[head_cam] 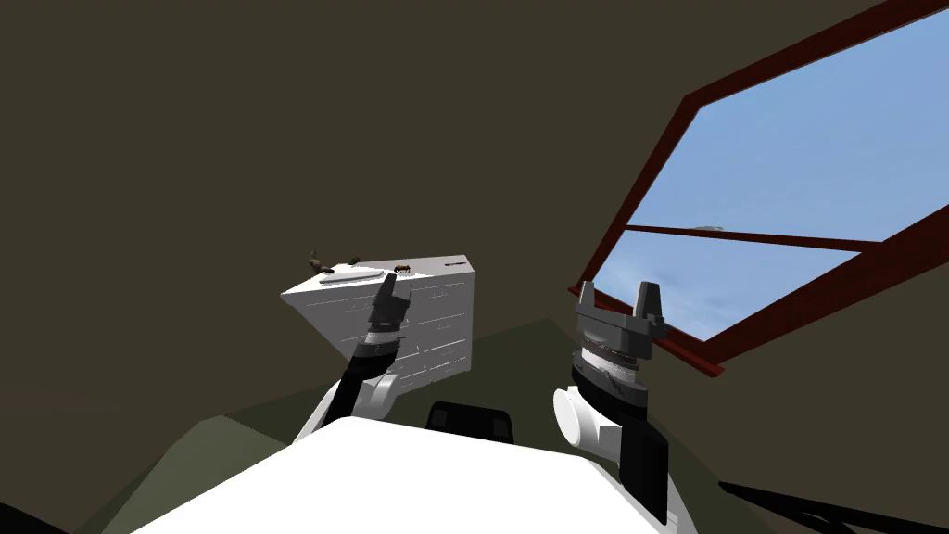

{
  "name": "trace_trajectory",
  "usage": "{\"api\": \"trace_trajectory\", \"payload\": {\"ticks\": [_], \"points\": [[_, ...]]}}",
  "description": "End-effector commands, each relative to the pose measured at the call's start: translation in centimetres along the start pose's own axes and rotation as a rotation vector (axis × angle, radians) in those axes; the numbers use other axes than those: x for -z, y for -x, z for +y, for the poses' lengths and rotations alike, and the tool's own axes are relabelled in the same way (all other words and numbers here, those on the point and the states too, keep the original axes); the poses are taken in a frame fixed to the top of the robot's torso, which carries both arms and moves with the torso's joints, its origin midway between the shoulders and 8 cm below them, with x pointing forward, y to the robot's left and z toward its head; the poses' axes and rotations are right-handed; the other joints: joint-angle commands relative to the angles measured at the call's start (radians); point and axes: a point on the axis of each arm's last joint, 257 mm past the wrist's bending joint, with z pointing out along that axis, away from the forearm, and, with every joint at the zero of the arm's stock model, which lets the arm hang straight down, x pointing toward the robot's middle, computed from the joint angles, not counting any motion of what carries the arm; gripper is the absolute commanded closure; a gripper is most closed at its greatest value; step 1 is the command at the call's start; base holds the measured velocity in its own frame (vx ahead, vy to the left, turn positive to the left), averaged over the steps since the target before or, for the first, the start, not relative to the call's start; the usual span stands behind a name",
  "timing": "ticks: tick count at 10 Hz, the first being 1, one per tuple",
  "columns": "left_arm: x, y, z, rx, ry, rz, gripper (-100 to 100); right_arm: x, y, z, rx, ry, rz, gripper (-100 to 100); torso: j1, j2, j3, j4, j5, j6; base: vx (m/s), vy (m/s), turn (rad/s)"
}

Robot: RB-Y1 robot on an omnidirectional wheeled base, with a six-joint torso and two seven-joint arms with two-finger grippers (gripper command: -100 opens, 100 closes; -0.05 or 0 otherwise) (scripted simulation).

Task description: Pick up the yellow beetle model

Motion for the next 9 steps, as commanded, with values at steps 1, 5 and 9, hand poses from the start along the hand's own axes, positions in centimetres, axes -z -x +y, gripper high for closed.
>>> {"api": "trace_trajectory", "payload": {"ticks": [1,5,9], "points": [[-0.4,-0.4,0.0,-0.011,0.001,0.033,-100,0.0,0.0,0.0,0.0,0.0,0.0,0,0.0,0.0,0.0,0.0,0.0,0.0,-0.009,0.004,0.016],[-2.2,-1.4,0.3,-0.026,0.011,0.097,-100,0.0,0.0,0.0,0.0,0.0,0.0,0,0.002,0.001,0.001,0.0,0.0,0.0,-0.023,0.017,0.02],[-5.2,-2.5,0.4,-0.023,0.019,0.139,-100,0.0,0.0,0.0,0.0,0.0,0.0,0,0.002,0.001,0.001,0.0,0.0,0.0,-0.022,0.023,0.024]]}}
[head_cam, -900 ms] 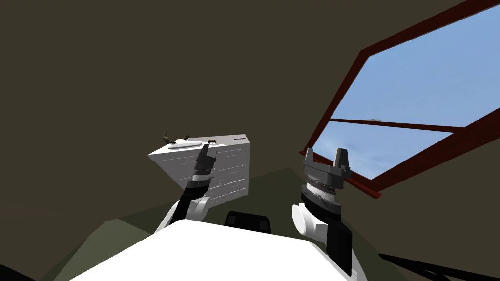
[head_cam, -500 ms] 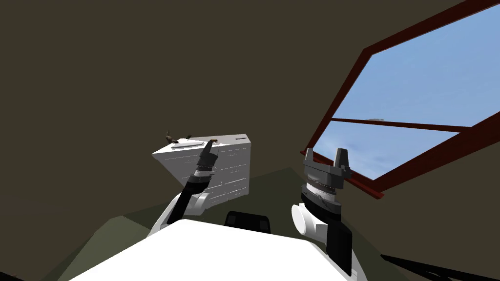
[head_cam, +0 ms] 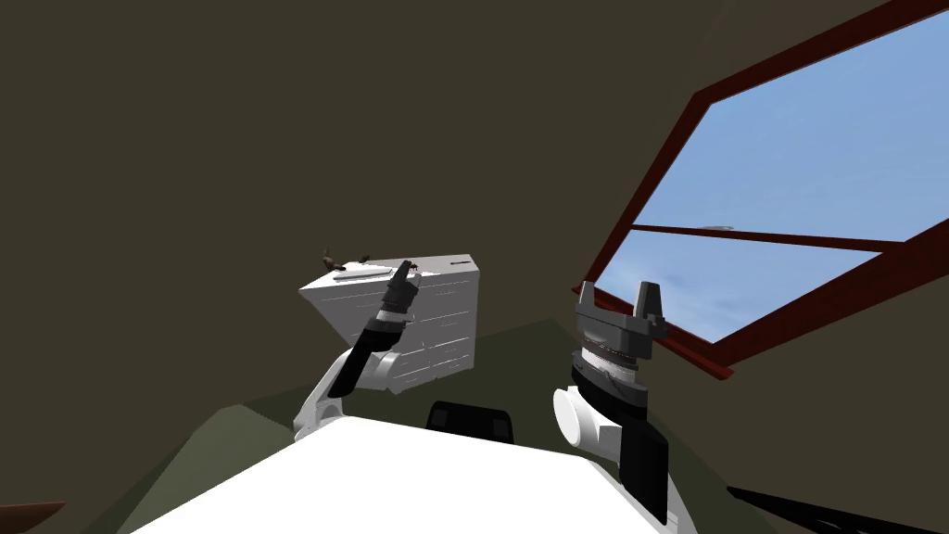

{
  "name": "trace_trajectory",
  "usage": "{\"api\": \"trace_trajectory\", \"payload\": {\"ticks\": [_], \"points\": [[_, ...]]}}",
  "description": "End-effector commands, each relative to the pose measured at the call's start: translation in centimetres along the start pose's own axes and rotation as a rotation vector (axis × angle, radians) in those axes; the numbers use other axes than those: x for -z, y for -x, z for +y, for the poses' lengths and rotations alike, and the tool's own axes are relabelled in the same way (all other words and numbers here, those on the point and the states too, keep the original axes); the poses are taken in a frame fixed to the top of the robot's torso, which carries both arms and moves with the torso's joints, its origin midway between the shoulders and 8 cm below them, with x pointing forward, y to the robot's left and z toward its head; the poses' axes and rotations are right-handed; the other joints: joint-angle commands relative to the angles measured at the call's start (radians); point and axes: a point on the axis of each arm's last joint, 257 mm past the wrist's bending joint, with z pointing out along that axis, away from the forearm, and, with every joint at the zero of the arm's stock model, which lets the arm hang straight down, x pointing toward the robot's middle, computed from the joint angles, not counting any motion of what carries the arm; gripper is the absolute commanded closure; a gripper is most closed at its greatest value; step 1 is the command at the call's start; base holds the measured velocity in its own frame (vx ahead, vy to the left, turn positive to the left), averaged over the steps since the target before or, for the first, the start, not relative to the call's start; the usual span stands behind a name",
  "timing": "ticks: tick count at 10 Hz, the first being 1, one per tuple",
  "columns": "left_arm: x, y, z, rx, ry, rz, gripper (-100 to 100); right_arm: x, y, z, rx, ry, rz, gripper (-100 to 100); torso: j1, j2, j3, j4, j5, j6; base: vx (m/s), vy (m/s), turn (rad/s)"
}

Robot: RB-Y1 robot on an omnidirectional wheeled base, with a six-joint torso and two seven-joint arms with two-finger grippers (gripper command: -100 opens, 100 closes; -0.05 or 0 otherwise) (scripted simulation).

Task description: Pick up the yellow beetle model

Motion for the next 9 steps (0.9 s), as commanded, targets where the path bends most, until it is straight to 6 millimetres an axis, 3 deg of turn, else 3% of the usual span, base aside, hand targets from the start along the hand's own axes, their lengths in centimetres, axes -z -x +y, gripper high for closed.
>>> {"api": "trace_trajectory", "payload": {"ticks": [1,2,6,9], "points": [[-0.5,-0.1,0.5,0.002,0.025,0.006,-100,0.0,0.0,0.0,0.0,0.0,0.0,0,0.0,0.0,0.0,0.0,0.0,0.0,-0.019,0.021,0.008],[-1.7,-0.4,0.2,0.008,0.019,0.016,-100,0.0,0.0,0.0,0.0,0.0,0.0,0,0.0,0.0,0.0,0.0,0.0,0.0,-0.021,0.028,0.027],[-2.9,-0.6,1.2,0.016,0.061,0.025,-100,0.0,0.0,0.0,0.0,0.0,0.0,0,0.0,0.0,0.0,0.0,0.0,0.0,-0.013,0.023,0.01],[-5.3,-1.2,1.4,0.039,0.083,0.041,-100,0.0,0.0,0.0,0.0,0.0,0.0,0,0.0,0.0,0.0,0.0,0.0,0.0,-0.02,0.026,0.019]]}}
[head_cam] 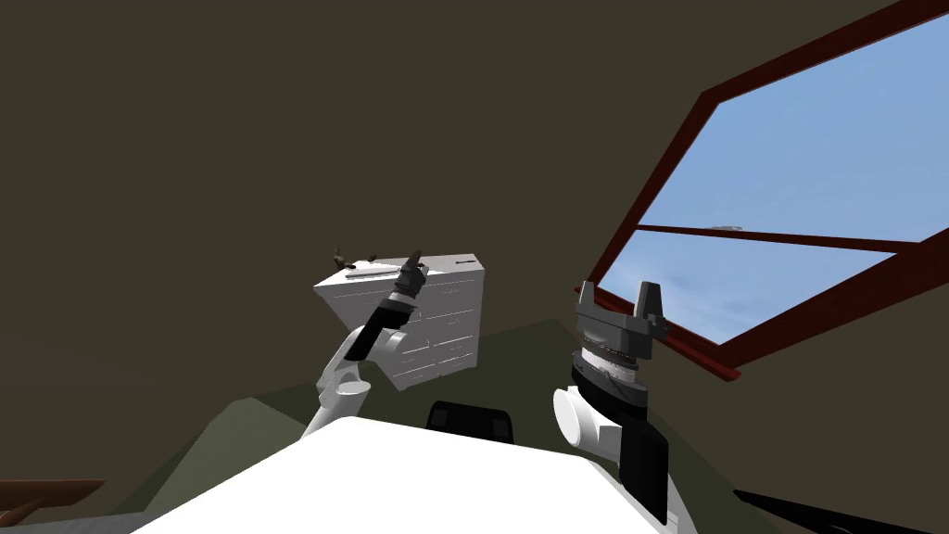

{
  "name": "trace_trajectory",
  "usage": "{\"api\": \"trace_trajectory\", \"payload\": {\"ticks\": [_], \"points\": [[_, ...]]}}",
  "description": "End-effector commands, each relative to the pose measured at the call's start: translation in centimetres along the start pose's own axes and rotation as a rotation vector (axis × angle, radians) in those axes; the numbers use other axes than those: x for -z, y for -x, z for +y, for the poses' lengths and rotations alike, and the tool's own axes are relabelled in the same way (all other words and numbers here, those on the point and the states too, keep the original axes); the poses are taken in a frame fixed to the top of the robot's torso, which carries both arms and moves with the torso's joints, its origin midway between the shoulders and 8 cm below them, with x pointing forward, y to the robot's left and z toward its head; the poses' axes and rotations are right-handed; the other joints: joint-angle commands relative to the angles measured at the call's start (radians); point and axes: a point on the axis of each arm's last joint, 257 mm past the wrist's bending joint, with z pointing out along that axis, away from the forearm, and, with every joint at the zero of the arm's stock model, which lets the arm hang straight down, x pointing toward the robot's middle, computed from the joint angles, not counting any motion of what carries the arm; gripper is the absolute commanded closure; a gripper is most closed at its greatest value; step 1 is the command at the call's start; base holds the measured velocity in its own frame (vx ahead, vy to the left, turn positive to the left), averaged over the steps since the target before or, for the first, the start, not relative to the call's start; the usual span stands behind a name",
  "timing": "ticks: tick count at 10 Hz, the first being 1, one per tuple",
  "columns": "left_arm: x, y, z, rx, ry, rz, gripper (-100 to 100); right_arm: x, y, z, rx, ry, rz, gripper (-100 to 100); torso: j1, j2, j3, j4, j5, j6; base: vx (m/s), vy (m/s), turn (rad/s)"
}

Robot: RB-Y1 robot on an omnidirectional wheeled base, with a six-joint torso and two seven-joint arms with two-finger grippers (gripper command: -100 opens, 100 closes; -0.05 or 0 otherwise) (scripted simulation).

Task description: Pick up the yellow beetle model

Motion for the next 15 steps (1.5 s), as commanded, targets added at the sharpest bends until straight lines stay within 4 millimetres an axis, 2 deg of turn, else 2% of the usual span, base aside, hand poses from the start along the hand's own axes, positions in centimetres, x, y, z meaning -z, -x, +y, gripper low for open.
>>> {"api": "trace_trajectory", "payload": {"ticks": [1,2,3,5,6,8,9,11,12,14,15], "points": [[-0.9,-0.2,0.2,0.007,0.02,0.005,-100,0.0,0.0,0.0,0.0,0.0,0.0,0,0.0,0.0,0.0,0.0,0.0,0.0,-0.02,0.031,0.005],[-0.9,-0.2,0.5,0.007,0.032,0.005,-100,0.0,0.0,0.0,0.0,0.0,0.0,0,0.0,0.0,0.0,0.0,0.0,0.0,-0.006,0.012,-0.005],[-2.1,-0.5,0.3,0.021,0.033,0.014,-100,0.0,0.0,0.0,0.0,0.0,0.0,0,-0.001,-0.001,0.0,0.0,0.0,0.0,-0.016,0.028,0.024],[-2.3,-0.5,0.9,0.022,0.06,0.015,-100,0.0,0.0,0.0,0.0,0.0,0.0,0,-0.001,0.0,0.0,0.0,0.0,0.0,-0.014,0.019,0.0],[-3.5,-0.9,0.7,0.037,0.067,0.025,-100,0.0,0.0,0.0,0.0,0.0,0.0,0,-0.002,-0.001,0.0,0.0,0.0,0.0,-0.021,0.027,0.02],[-3.7,-1.0,1.2,0.037,0.091,0.026,-100,0.0,0.0,0.0,0.0,0.0,0.0,0,-0.001,0.0,0.0,0.0,0.0,0.0,-0.014,0.021,-0.001],[-4.9,-1.4,1.1,0.054,0.101,0.037,-100,0.0,0.0,0.0,0.0,0.0,0.0,0,-0.001,-0.001,0.0,0.0,0.0,0.0,-0.017,0.024,0.014],[-5.1,-1.5,1.5,0.054,0.125,0.038,-100,0.0,0.0,0.0,0.0,0.0,0.0,0,0.0,0.0,0.0,0.0,0.0,0.0,-0.016,0.025,0.0],[-6.2,-1.9,1.5,0.072,0.135,0.05,-100,0.0,0.0,0.0,0.0,0.0,0.0,0,-0.001,0.0,0.0,0.0,0.0,0.0,-0.026,0.029,0.01],[-6.5,-2.1,1.9,0.071,0.161,0.053,-100,0.0,0.0,0.0,0.0,0.0,0.0,0,-0.001,0.0,0.0,0.0,0.0,0.0,-0.018,0.023,-0.002],[-7.6,-2.6,1.9,0.089,0.175,0.066,-100,0.0,0.0,0.0,0.0,0.0,0.0,0,-0.001,0.0,0.0,0.0,0.0,0.0,-0.021,0.033,0.006]]}}
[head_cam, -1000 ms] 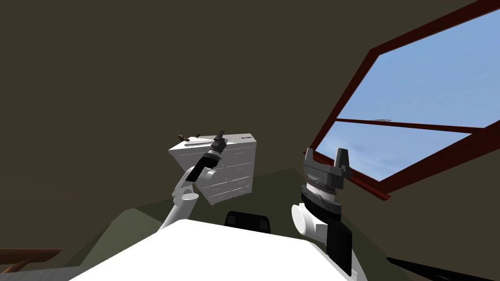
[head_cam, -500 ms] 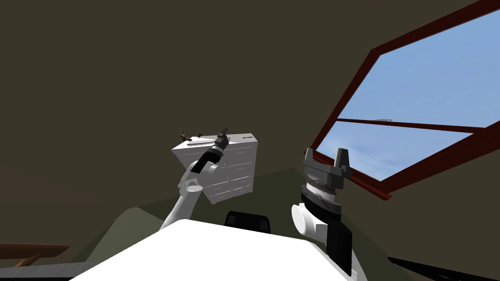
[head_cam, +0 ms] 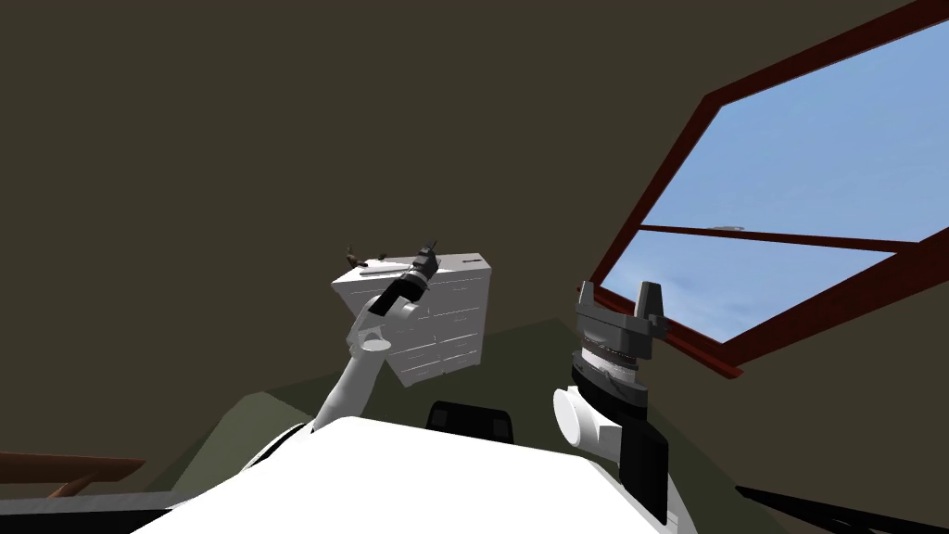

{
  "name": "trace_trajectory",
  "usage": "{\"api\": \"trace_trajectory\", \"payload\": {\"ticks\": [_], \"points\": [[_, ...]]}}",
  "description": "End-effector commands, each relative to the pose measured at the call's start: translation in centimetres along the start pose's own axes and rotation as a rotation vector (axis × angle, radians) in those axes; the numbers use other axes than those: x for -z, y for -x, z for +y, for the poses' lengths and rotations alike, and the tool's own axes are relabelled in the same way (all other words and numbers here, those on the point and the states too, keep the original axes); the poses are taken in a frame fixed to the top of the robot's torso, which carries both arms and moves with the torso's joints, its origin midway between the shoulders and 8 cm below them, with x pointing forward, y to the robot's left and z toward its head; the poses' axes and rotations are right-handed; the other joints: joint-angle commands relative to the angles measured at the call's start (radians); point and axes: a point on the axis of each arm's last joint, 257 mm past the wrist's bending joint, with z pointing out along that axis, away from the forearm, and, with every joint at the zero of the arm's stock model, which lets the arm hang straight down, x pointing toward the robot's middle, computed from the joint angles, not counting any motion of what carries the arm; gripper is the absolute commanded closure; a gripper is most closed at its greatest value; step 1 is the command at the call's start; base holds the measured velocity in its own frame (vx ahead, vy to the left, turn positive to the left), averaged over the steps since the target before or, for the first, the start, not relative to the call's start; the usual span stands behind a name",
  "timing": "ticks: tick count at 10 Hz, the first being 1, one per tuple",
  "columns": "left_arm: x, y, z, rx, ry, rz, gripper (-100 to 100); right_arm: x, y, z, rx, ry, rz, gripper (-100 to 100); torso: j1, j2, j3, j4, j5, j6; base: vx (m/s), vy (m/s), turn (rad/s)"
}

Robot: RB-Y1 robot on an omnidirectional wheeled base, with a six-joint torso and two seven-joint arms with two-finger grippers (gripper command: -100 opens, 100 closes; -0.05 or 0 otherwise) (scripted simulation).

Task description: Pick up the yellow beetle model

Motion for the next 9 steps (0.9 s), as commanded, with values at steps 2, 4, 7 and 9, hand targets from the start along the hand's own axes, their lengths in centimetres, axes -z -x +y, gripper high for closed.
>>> {"api": "trace_trajectory", "payload": {"ticks": [2,4,7,9], "points": [[-0.8,-0.2,0.4,0.008,0.038,0.008,-100,0.0,0.0,0.0,0.0,0.0,0.0,0,0.0,0.0,0.0,0.0,0.0,0.0,-0.015,0.026,-0.004],[-2.2,-0.8,0.3,0.025,0.066,0.025,-100,0.0,0.0,0.0,0.0,0.0,0.0,0,0.0,0.0,0.0,0.0,0.0,0.0,-0.021,0.031,-0.003],[-3.5,-1.5,0.6,0.04,0.114,0.043,-100,0.0,0.0,0.0,0.0,0.0,0.0,0,0.0,0.0,0.0,0.0,0.0,0.0,-0.017,0.029,-0.005],[-4.5,-2.0,0.8,0.056,0.147,0.06,-100,0.0,0.0,0.0,0.0,0.0,0.0,0,-0.001,0.0,0.0,0.0,0.0,0.0,-0.014,0.024,-0.006]]}}
